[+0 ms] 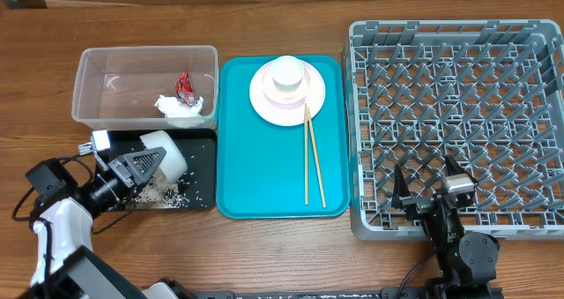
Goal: Sort waste into correct bins and load items into the dishwasher
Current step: 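Tilt the bowl with the left gripper to pour rice onto the black tray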
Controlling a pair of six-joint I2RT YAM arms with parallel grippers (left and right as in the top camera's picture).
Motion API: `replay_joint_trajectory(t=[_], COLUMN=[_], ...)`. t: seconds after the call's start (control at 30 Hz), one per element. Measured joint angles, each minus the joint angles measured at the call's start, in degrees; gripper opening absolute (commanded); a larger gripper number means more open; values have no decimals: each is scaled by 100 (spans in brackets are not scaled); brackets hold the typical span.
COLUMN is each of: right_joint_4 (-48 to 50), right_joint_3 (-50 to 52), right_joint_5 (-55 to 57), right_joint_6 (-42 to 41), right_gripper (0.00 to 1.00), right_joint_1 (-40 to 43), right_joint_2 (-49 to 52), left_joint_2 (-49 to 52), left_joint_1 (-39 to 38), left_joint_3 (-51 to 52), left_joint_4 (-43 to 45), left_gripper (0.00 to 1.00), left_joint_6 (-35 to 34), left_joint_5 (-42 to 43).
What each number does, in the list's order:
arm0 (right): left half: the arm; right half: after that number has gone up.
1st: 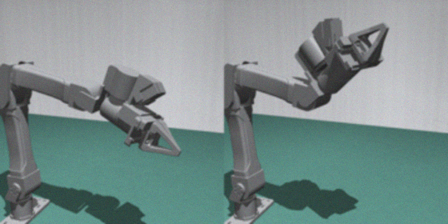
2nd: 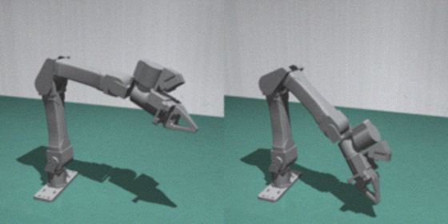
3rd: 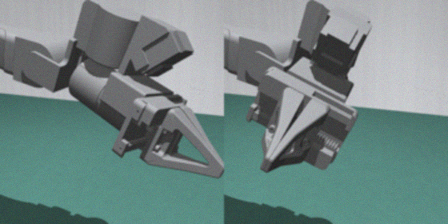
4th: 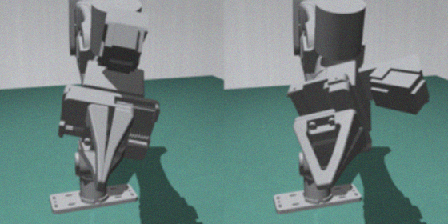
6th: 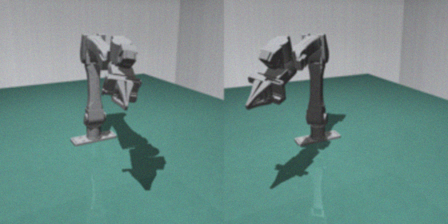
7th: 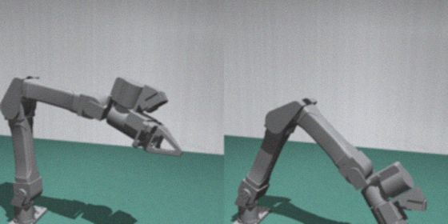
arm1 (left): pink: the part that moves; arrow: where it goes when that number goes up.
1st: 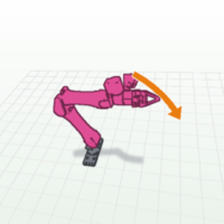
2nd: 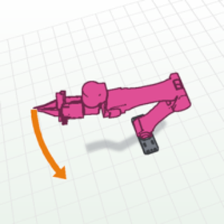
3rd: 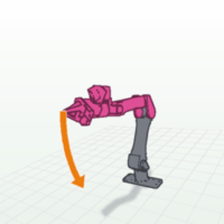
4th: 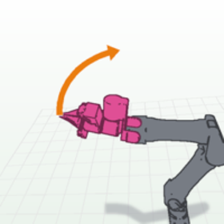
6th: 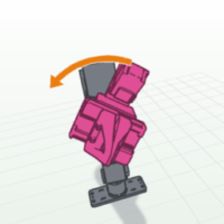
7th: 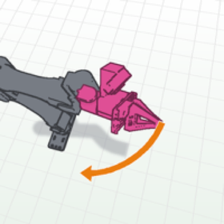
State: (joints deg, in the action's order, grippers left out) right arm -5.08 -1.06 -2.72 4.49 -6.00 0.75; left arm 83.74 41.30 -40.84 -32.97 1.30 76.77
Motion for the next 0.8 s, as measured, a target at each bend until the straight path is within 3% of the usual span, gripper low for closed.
replay_joint_trajectory(t=[0.23, 0.8], right_joint_4=[-4, -2], right_joint_3=[0, 0], right_joint_5=[-2, 0], right_joint_6=[2, 2], right_gripper=[100, 100], right_joint_1=[0, 0], right_joint_2=[-2, 0], left_joint_2=[264, 264], left_joint_1=[0, 0], left_joint_3=[0, 0], left_joint_4=[-2, -149], left_gripper=[4, 4], left_joint_6=[306, 796], left_joint_5=[474, 649])
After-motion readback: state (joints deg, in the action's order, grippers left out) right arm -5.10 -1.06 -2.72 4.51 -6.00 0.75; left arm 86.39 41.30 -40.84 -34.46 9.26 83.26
